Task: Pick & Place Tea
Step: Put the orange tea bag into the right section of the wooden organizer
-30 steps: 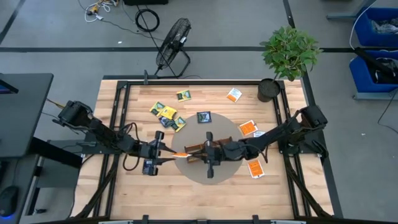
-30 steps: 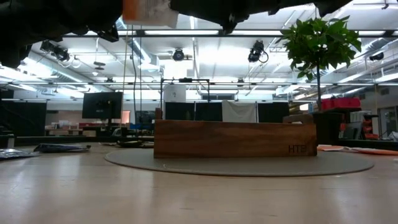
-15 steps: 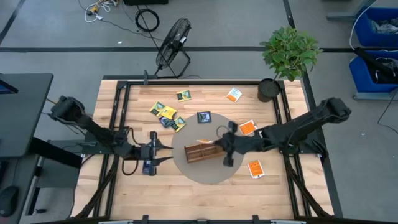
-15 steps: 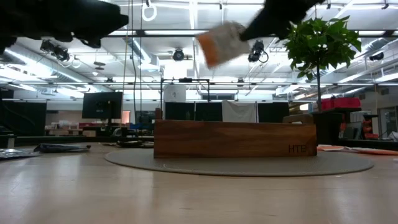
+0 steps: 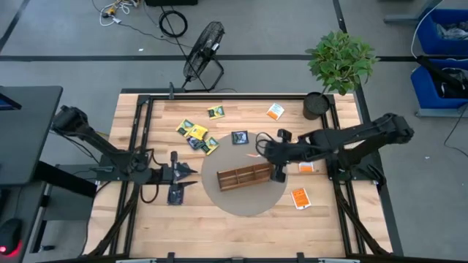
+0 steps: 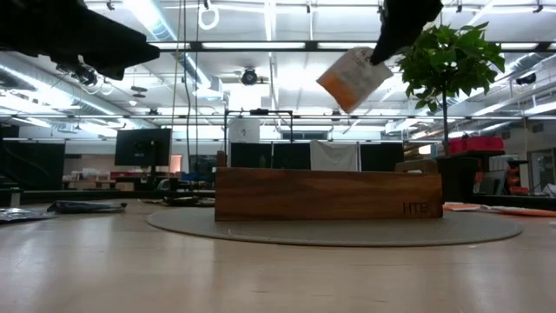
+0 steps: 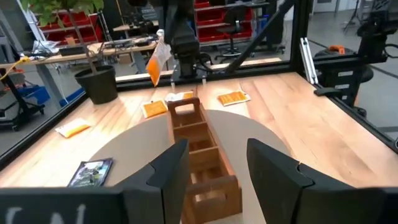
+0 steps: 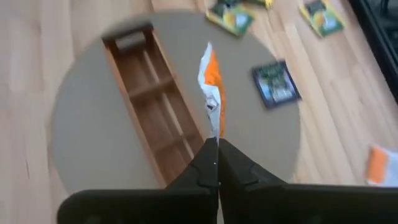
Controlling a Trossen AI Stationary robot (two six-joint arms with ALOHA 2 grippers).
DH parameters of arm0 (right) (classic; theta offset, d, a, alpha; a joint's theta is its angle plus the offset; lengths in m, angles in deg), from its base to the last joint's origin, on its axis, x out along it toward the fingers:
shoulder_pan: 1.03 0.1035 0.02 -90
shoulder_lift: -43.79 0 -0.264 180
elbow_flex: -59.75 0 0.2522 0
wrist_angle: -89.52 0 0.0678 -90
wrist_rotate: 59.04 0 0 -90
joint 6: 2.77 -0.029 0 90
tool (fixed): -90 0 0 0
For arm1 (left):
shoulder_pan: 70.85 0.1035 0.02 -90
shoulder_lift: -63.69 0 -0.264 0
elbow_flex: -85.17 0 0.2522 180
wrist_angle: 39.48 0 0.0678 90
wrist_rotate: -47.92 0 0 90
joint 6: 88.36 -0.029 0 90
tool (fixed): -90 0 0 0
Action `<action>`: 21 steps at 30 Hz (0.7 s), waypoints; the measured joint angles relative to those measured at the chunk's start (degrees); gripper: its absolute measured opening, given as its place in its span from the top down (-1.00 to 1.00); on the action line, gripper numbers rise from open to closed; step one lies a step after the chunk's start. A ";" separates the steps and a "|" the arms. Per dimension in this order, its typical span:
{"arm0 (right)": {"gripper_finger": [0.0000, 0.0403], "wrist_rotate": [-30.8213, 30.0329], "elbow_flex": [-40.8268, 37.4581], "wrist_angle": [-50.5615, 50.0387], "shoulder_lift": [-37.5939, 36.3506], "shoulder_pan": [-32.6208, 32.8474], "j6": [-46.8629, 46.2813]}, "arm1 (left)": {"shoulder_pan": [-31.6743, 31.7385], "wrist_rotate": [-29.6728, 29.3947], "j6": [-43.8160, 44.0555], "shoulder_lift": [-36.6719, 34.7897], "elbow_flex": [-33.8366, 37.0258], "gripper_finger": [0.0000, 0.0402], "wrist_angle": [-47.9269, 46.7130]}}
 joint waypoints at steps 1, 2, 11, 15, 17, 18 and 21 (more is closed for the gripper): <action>1.00 1.40 1.38 -2.08 0.84 -0.69 0.09 | 0.01 0.03 -0.09 -0.37 0.00 0.16 -0.09; 1.00 3.17 2.71 -3.72 1.77 -1.36 0.47 | 0.02 0.02 -0.08 -0.70 -0.01 0.16 0.18; 1.00 16.29 13.83 -17.63 14.12 -6.41 7.58 | 0.12 0.04 -0.53 -1.31 -0.02 0.16 0.24; 1.00 19.82 17.85 -24.21 18.62 -7.79 9.98 | 0.15 0.02 -1.42 -1.31 -0.02 0.16 2.17; 1.00 20.52 19.42 -26.11 20.22 -8.18 11.61 | 0.15 0.04 -2.11 -1.31 -0.02 0.16 3.54; 1.00 20.84 19.95 -26.83 20.86 -8.38 12.50 | 0.15 0.03 -2.84 -1.31 -0.02 0.16 4.45; 1.00 21.15 21.00 -27.37 22.52 -9.26 15.78 | 0.15 0.00 -4.06 -1.31 -0.02 0.16 6.27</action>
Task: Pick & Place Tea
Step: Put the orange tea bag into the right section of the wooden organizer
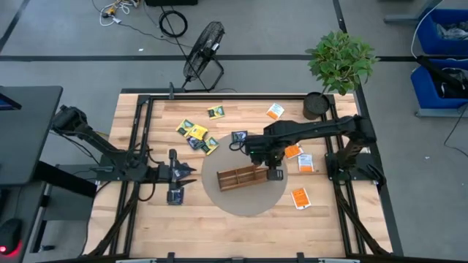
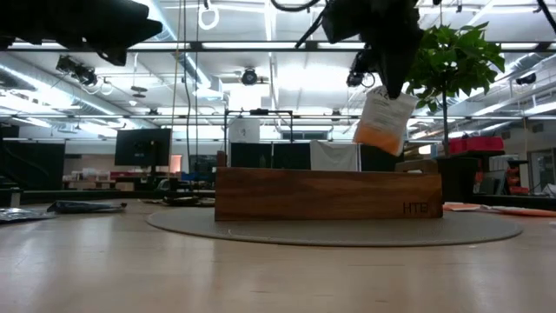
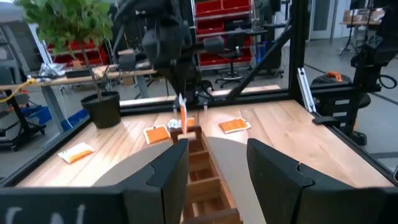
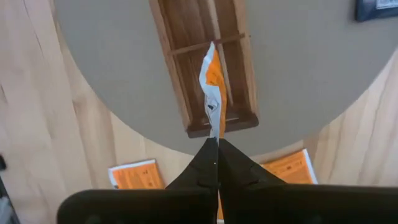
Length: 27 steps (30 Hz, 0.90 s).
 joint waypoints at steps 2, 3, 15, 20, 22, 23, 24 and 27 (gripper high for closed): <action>1.00 -0.03 0.19 0.21 0.48 -0.79 1.92 | 0.00 0.01 -0.40 0.00 0.00 0.16 0.99; 1.00 -0.01 0.20 0.03 0.68 -1.21 2.49 | 0.00 0.01 -0.38 0.00 0.00 0.16 1.09; 1.00 5.50 0.20 -1.46 3.88 -4.91 7.21 | 0.04 0.03 2.44 0.00 0.00 0.16 0.80; 1.00 6.42 0.20 -1.06 6.24 -5.30 8.96 | 0.04 0.01 2.69 0.00 0.00 0.16 0.79; 1.00 6.52 0.20 -1.38 7.60 -5.44 9.70 | 0.04 0.03 3.19 0.02 0.00 0.16 0.75; 1.00 6.53 0.20 -1.45 8.29 -5.49 10.23 | 0.04 0.04 3.29 0.02 0.00 0.16 0.75; 1.00 6.50 0.20 -1.37 8.95 -5.56 10.64 | 0.04 0.02 3.30 0.02 0.00 0.16 0.73; 1.00 6.48 0.20 -1.25 10.24 -5.59 11.59 | 0.04 0.04 3.34 0.01 0.00 0.16 0.71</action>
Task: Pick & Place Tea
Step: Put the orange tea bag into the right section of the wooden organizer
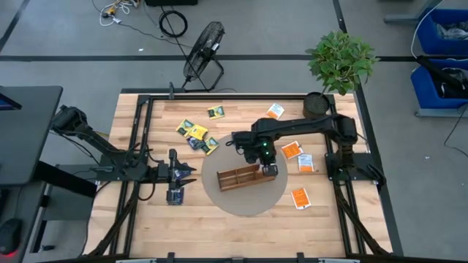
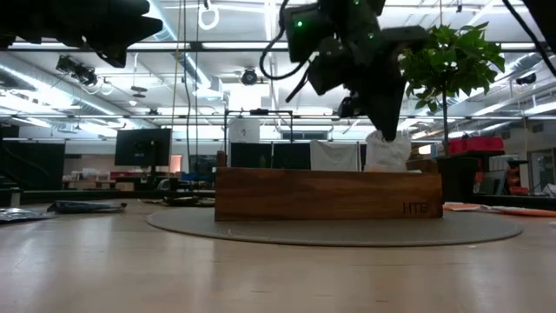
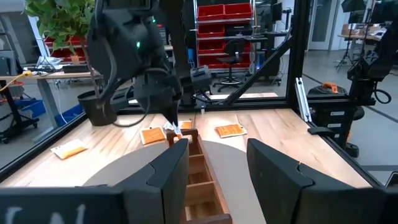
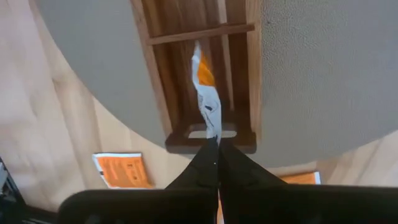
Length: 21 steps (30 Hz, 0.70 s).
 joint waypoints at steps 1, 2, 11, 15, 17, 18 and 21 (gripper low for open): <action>1.00 -0.42 0.00 0.10 0.47 -0.02 0.16 | 0.00 0.00 0.05 0.02 0.00 0.16 0.00; 1.00 -1.26 0.00 0.32 0.92 0.00 0.30 | 0.00 -0.02 0.25 0.02 0.00 0.16 -0.01; 1.00 -8.07 0.00 2.83 1.45 -0.22 1.26 | 0.00 0.00 0.87 0.02 0.00 0.16 -0.37; 1.00 -8.04 0.00 4.77 1.34 0.88 3.47 | 0.00 0.00 1.07 0.02 0.00 0.16 -0.36; 1.00 -8.04 0.00 4.79 1.34 1.87 4.26 | 0.00 0.00 1.07 0.02 0.00 0.16 -0.58; 1.00 -8.42 0.00 4.71 1.34 2.32 4.29 | 0.00 0.00 1.07 0.02 0.00 0.16 -0.93; 1.00 -13.00 0.00 3.85 1.34 2.97 2.43 | 0.00 0.00 1.09 0.02 0.00 0.16 -1.25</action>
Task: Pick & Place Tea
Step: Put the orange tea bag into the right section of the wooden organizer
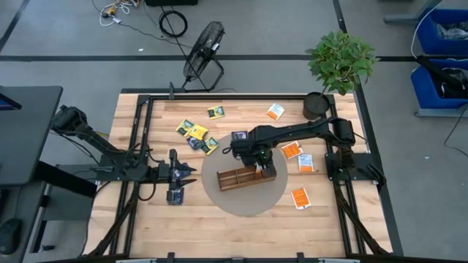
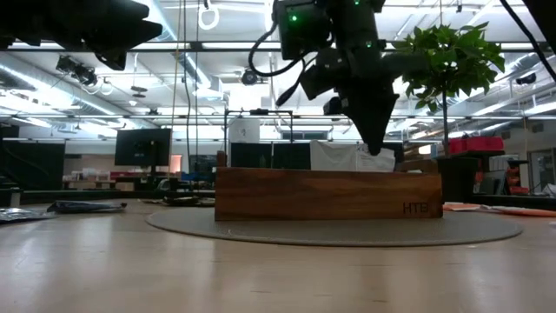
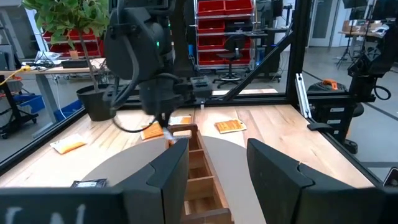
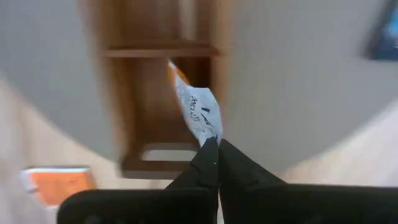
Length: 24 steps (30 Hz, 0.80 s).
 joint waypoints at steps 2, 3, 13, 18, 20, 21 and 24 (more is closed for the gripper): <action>1.00 -0.51 0.00 -0.66 0.00 -0.03 -1.19 | 0.00 0.00 0.00 0.02 0.00 0.16 -0.01; 1.00 -0.64 0.00 -0.43 0.00 -0.06 -1.96 | 0.00 0.00 0.02 0.01 0.00 0.16 -0.01; 0.91 3.67 -0.02 1.71 0.00 0.21 -3.01 | 0.00 0.00 1.22 0.00 0.00 0.16 -0.30; 0.82 2.29 -0.02 2.43 0.00 0.38 -2.73 | 0.00 0.00 1.19 0.02 0.00 0.16 -0.32; 0.74 1.92 -0.02 2.93 -0.02 0.36 -2.15 | 0.00 0.00 1.18 0.01 0.00 0.16 -0.35; 0.69 1.94 -0.02 3.05 -0.02 0.36 -2.00 | 0.00 0.00 1.17 0.01 0.00 0.16 -0.36; 0.52 1.43 -0.04 2.58 -0.24 0.36 -2.13 | 0.00 0.00 1.03 0.00 0.00 0.16 -0.36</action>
